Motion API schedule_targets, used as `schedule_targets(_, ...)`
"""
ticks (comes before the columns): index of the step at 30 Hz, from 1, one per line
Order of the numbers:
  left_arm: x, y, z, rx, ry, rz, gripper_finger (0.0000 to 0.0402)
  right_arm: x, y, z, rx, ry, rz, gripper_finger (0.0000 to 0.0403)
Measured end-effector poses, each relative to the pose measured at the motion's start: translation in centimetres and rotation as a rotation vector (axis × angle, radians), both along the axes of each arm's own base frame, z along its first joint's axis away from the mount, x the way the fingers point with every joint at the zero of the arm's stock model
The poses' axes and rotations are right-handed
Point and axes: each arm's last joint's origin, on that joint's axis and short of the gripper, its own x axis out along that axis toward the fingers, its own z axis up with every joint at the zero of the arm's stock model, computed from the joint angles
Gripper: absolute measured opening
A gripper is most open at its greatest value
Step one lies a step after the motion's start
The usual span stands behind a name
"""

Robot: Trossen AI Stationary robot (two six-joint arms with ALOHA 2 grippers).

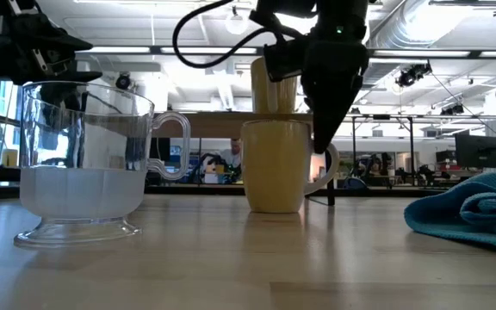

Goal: Stack small to large cups/mugs on shelf
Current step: Put the yellow mug on the shelf

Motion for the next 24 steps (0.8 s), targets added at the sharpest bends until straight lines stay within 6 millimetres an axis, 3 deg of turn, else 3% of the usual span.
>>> schedule_targets(8, 0.0, 0.0, 0.0, 0.0, 0.0, 0.0, 0.0154, 0.0, 0.1, 0.0, 0.041, 0.002, -0.049, 0.0024)
schedule_targets(24, 0.0, 0.0, 0.0, 0.0, 0.0, 0.011, 0.0154, 0.3, 1.6, 0.1, 0.148, -0.055, -0.312, 0.0023)
